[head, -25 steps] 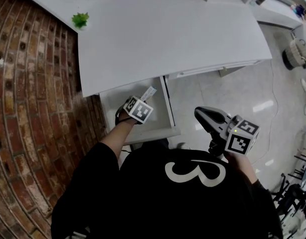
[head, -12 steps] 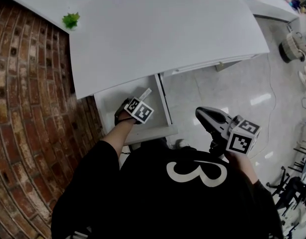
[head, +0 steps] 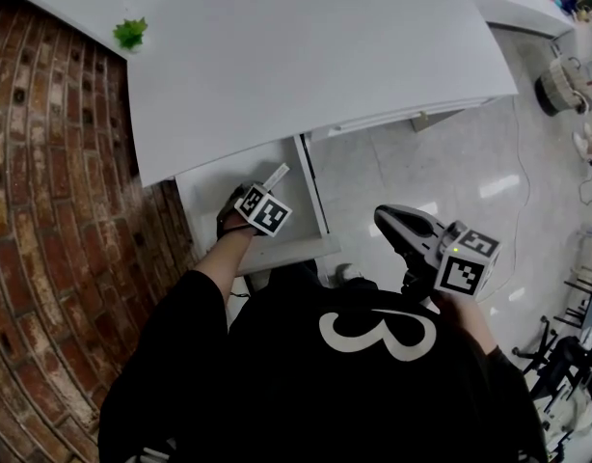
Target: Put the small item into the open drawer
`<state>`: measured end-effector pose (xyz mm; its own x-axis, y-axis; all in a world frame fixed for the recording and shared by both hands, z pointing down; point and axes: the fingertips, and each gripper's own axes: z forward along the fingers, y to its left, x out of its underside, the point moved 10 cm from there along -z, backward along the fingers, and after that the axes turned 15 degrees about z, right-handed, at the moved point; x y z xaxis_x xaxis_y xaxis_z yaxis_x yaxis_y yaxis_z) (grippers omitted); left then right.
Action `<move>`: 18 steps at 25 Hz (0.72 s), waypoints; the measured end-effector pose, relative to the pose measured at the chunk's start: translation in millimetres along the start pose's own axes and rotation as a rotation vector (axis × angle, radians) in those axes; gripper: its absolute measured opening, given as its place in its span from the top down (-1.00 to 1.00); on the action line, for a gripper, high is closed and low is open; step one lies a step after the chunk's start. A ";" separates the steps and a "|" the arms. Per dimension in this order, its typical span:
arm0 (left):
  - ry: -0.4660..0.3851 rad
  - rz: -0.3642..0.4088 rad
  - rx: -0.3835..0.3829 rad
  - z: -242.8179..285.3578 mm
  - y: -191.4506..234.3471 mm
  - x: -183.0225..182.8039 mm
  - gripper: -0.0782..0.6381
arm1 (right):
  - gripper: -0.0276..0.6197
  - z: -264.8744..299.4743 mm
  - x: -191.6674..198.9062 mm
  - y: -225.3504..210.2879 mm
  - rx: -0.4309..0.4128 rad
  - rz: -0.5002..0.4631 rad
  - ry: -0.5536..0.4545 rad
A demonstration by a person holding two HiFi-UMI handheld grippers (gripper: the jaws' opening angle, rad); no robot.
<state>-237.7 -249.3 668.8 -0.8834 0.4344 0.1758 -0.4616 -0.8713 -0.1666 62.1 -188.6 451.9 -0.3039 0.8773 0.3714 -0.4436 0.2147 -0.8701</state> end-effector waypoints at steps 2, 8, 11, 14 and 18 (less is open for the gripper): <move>-0.005 -0.011 0.002 -2.0 0.0 1.0 0.49 | 0.89 -1.1 1.3 1.2 0.000 -0.006 0.005; -0.005 -0.054 -0.005 -15.9 2.2 5.7 0.23 | 0.88 -4.1 0.9 10.1 -0.027 -0.033 0.010; -0.021 -0.073 -0.035 -32.9 4.4 9.6 0.19 | 0.89 -5.2 2.6 19.3 -0.071 -0.053 0.026; -0.048 -0.106 -0.070 -55.5 6.3 11.6 0.17 | 0.89 -11.1 0.3 28.0 -0.100 -0.080 0.023; -0.096 -0.142 -0.132 -94.7 8.4 13.6 0.16 | 0.89 -19.4 -5.0 38.6 -0.142 -0.112 0.007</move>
<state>-261.2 -229.2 577.8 -0.7997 0.5218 0.2970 -0.5934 -0.7623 -0.2583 62.9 -176.4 410.2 -0.2529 0.8475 0.4667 -0.3510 0.3691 -0.8605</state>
